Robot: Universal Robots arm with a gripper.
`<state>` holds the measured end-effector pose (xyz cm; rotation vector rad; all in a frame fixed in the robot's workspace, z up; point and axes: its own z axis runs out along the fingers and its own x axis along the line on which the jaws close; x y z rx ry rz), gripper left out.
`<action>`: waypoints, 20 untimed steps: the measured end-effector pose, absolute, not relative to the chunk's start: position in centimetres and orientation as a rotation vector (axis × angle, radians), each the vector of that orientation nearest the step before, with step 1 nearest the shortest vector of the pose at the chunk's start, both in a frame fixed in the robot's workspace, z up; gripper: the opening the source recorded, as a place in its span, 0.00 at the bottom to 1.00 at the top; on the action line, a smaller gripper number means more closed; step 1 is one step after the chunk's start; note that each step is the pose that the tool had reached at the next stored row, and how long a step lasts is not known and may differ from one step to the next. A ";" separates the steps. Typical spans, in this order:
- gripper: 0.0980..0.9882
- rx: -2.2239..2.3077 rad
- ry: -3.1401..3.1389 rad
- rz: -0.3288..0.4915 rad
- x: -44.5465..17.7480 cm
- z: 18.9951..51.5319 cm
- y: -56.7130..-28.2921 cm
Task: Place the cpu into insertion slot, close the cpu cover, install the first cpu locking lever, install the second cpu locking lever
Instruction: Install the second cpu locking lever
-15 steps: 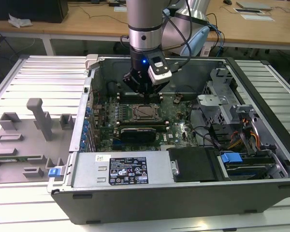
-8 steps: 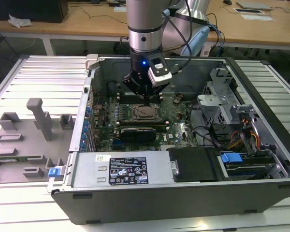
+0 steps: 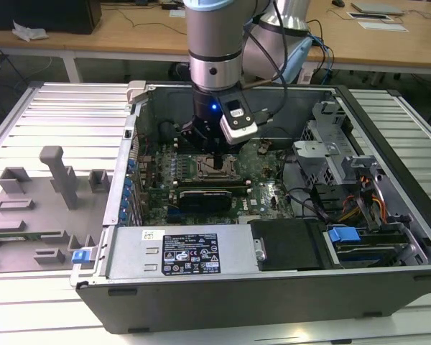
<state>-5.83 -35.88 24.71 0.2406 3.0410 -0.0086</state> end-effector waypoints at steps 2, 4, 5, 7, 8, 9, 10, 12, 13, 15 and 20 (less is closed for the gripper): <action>0.01 0.243 3.043 0.050 -6.0 24.6 -36.3; 0.01 0.245 3.044 0.074 -6.1 24.5 -36.6; 0.01 0.245 3.044 0.084 -6.2 24.4 -36.9; 0.01 0.246 3.045 0.096 -6.2 24.2 -37.2; 0.01 0.246 3.045 0.104 -6.2 23.9 -37.4; 0.01 0.246 3.045 0.109 -6.3 23.7 -37.4; 0.01 0.246 3.045 0.112 -6.3 23.5 -37.4; 0.01 0.246 3.045 0.119 -6.6 23.0 -37.4; 0.01 0.247 3.045 0.121 -6.6 22.9 -37.4; 0.01 0.247 3.045 0.129 -6.8 22.7 -37.4; 0.01 0.248 3.045 0.161 -7.5 22.3 -37.5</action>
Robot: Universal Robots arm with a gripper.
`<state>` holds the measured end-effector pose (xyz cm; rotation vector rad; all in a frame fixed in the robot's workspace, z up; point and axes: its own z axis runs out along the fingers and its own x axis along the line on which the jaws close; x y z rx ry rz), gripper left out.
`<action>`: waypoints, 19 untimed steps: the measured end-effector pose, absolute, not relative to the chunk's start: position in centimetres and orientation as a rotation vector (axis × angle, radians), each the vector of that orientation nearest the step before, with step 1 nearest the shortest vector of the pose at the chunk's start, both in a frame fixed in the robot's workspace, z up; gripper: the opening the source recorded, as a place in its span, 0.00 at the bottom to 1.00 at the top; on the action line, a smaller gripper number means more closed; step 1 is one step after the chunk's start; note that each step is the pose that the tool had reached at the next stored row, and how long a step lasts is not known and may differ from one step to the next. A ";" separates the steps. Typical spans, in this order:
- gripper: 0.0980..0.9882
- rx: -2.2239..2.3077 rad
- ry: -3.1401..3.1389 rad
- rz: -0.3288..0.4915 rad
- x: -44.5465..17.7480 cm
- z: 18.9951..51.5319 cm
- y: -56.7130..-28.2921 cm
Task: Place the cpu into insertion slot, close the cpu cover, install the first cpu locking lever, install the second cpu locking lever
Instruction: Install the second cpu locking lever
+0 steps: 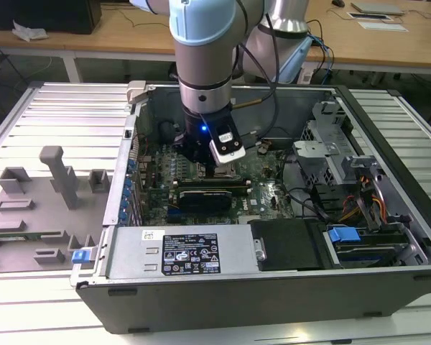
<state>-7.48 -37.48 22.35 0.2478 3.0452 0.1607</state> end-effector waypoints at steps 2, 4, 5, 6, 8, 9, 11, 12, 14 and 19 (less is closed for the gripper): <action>0.01 0.249 3.045 0.187 -7.9 22.1 -37.6; 0.01 0.249 3.045 0.194 -8.1 21.8 -37.6; 0.01 0.249 3.045 0.198 -8.2 21.7 -37.8; 0.01 0.249 3.045 0.204 -8.2 21.5 -38.0; 0.01 0.250 3.044 0.225 -8.5 21.2 -38.1; 0.01 0.250 3.044 0.229 -8.7 21.2 -38.2; 0.01 0.250 3.044 0.232 -8.9 21.2 -38.5; 0.01 0.251 3.044 0.237 -9.1 21.1 -39.0; 0.01 0.251 3.044 0.256 -9.2 21.1 -39.2; 0.01 0.250 3.039 0.356 -9.5 21.0 -39.3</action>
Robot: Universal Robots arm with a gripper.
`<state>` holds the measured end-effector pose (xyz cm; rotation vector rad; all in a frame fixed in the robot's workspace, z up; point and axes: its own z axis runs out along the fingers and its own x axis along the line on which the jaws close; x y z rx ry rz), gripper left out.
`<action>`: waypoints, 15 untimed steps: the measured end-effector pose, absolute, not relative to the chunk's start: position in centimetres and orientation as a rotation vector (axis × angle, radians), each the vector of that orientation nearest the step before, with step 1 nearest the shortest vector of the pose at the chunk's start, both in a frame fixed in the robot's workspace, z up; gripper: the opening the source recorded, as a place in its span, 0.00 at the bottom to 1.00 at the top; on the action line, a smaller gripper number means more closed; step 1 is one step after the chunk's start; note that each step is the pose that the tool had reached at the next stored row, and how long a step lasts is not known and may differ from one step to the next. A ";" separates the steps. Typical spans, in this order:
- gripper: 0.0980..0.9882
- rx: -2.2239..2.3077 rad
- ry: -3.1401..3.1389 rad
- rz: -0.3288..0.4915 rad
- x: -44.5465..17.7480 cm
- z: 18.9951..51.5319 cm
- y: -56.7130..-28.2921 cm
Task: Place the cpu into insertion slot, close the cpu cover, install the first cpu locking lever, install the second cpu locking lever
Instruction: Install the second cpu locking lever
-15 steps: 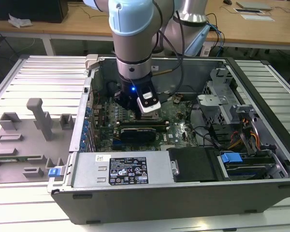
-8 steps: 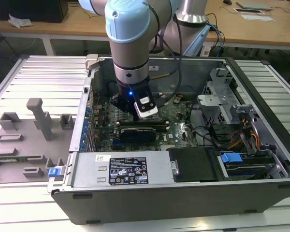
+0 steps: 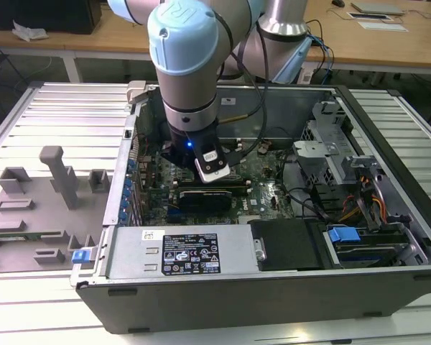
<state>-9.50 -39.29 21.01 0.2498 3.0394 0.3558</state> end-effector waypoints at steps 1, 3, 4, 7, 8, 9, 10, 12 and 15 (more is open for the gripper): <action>0.01 0.249 3.039 0.365 -9.6 21.0 -39.3; 0.01 0.249 3.038 0.376 -9.6 20.8 -39.4; 0.01 0.249 3.038 0.381 -9.7 20.6 -39.4; 0.01 0.247 3.038 0.391 -9.7 20.3 -39.4; 0.01 0.246 3.037 0.393 -9.7 20.2 -39.4; 0.01 0.245 3.038 0.394 -9.8 20.1 -39.4; 0.01 0.244 3.038 0.393 -9.8 20.0 -39.4; 0.01 0.243 3.038 0.394 -9.9 19.9 -39.3; 0.01 0.241 3.038 0.395 -9.9 19.8 -39.2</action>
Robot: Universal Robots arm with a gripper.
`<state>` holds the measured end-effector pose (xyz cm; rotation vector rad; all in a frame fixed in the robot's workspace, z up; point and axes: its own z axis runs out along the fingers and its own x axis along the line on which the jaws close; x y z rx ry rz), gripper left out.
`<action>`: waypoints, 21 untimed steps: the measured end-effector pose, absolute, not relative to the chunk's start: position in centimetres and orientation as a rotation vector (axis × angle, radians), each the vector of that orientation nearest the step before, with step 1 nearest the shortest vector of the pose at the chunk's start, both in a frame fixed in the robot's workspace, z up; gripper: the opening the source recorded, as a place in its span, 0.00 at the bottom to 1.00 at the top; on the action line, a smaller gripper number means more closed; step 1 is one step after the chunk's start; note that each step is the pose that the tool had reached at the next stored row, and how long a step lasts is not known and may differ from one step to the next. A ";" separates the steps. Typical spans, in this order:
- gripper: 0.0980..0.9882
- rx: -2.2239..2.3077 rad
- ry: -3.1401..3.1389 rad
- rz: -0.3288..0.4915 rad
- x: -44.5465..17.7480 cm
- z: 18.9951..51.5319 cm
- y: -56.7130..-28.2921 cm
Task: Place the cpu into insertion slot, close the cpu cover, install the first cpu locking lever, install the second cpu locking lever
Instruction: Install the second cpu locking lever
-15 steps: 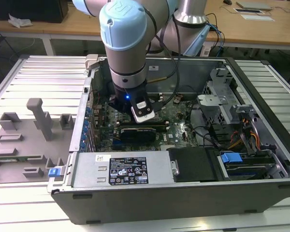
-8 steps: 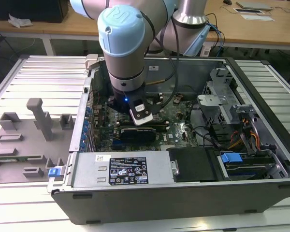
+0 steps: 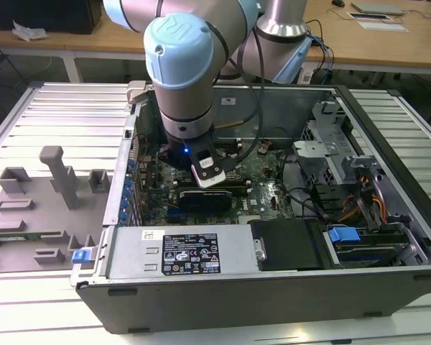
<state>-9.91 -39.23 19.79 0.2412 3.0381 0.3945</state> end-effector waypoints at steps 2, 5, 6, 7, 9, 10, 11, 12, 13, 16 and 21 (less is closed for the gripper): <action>0.01 0.240 3.038 0.395 -9.9 19.7 -39.2; 0.01 0.238 3.039 0.395 -10.0 19.7 -39.0; 0.01 0.238 3.039 0.395 -10.0 19.7 -39.0; 0.01 0.238 3.039 0.394 -10.0 19.7 -39.0; 0.01 0.238 3.039 0.393 -9.9 19.8 -39.0; 0.01 0.238 3.038 0.394 -9.9 20.0 -39.0; 0.01 0.238 3.039 0.393 -10.0 20.2 -39.0; 0.01 0.238 3.039 0.393 -10.0 20.3 -39.0; 0.01 0.238 3.039 0.393 -10.0 20.6 -39.0; 0.01 0.238 3.039 0.392 -9.9 21.4 -39.0; 0.01 0.238 3.047 0.343 -9.0 22.0 -39.0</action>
